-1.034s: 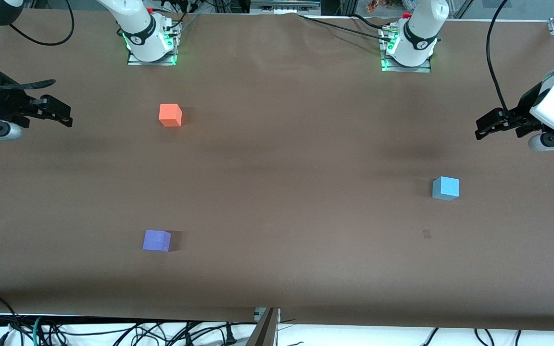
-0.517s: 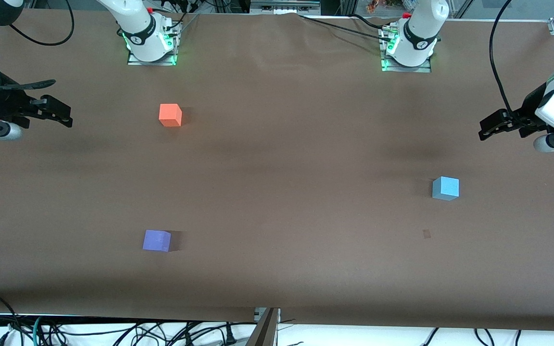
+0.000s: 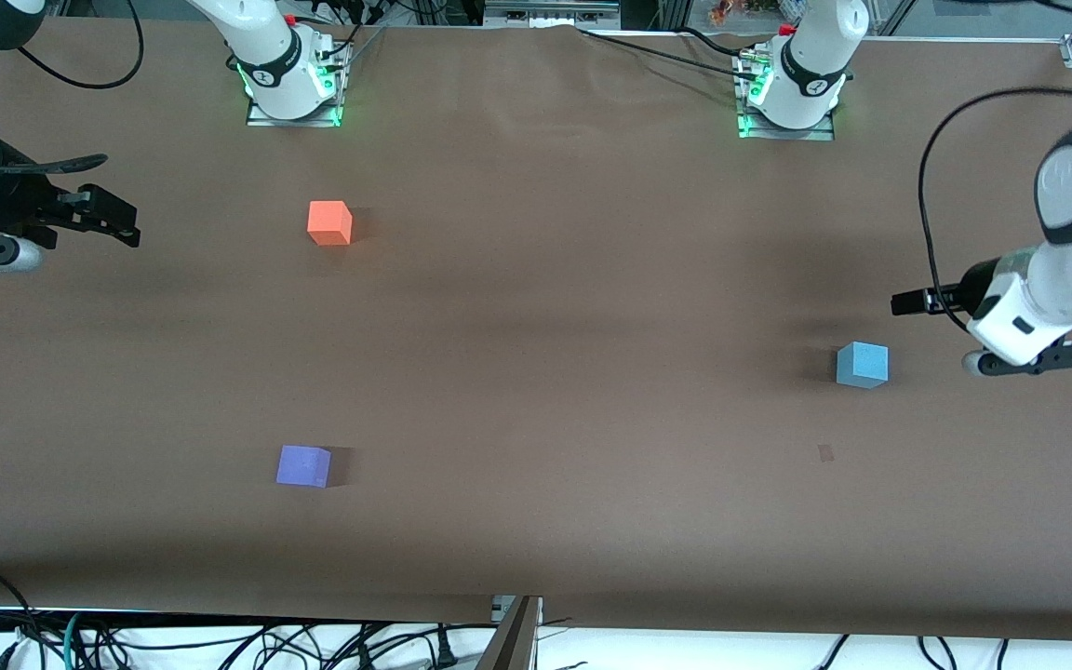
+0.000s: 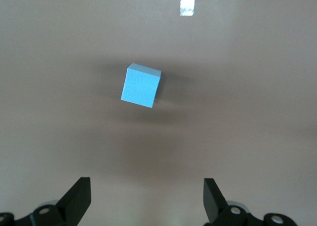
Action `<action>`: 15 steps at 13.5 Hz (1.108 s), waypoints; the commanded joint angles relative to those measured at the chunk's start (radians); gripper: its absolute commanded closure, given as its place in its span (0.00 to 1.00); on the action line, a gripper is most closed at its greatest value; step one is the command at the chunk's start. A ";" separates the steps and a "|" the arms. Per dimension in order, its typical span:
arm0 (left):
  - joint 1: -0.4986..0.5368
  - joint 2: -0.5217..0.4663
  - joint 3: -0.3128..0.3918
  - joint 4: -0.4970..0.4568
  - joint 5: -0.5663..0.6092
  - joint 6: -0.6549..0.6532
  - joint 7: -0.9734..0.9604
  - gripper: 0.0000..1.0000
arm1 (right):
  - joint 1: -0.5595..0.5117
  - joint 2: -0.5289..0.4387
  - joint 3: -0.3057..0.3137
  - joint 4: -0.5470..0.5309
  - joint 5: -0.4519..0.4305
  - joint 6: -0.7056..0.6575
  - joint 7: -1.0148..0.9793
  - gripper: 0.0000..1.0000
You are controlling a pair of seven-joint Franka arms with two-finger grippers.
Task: Place blue block between orange and purple blocks
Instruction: 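Reach the left gripper down and grasp the light-blue cube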
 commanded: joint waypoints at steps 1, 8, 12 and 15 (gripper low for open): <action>0.046 0.113 -0.006 0.036 -0.048 0.070 0.150 0.00 | 0.000 0.010 0.001 0.025 -0.002 -0.006 -0.006 0.00; 0.068 0.238 -0.012 -0.138 -0.059 0.443 0.253 0.00 | 0.000 0.010 -0.001 0.025 -0.002 -0.006 -0.006 0.00; 0.065 0.255 -0.018 -0.191 -0.062 0.536 0.256 0.00 | 0.000 0.010 -0.001 0.024 -0.002 -0.006 -0.006 0.00; 0.068 0.269 -0.022 -0.205 -0.079 0.539 0.256 0.00 | 0.000 0.010 -0.001 0.024 -0.001 -0.006 -0.006 0.00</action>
